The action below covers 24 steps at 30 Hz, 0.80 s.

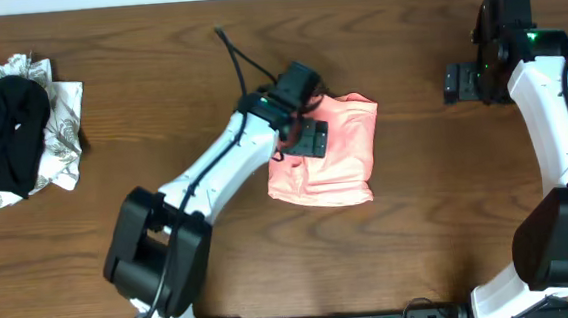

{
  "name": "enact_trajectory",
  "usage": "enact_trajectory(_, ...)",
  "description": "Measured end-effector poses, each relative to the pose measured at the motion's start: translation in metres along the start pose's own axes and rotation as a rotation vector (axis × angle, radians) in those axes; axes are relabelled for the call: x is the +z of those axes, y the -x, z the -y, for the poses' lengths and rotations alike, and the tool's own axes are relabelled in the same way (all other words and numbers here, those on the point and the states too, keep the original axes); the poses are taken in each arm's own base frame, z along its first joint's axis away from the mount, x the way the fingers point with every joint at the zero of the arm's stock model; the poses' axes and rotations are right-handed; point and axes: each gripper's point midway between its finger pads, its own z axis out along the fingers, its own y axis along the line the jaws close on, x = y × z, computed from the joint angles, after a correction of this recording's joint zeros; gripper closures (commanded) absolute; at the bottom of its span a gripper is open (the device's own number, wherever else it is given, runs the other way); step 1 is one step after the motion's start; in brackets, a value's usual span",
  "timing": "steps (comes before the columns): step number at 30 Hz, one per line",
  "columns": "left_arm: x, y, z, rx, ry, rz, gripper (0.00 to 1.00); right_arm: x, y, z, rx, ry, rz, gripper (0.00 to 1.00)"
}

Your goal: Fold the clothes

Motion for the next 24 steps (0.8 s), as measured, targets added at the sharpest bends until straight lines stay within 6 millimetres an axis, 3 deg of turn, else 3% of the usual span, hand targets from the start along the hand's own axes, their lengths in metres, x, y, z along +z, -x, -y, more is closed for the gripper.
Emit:
enact_trajectory(6, 0.015, -0.009, 0.003, -0.031, -0.229, -0.119, 0.02, 0.0, 0.0, 0.0, 0.0, 0.0, 0.0, 0.01)
enact_trajectory(11, 0.024, -0.014, 0.006, -0.043, -0.315, -0.168, 0.02, 0.0, 0.0, 0.0, 0.0, 0.0, 0.0, 0.01)
enact_trajectory(18, 0.04, -0.02, 0.003, -0.036, -0.314, -0.201, 0.02, 0.0, 0.0, 0.0, 0.0, 0.0, 0.0, 0.01)
enact_trajectory(24, 0.042, -0.018, -0.006, -0.038, -0.279, -0.192, 0.02, 0.0, 0.0, 0.0, 0.0, 0.0, 0.0, 0.01)
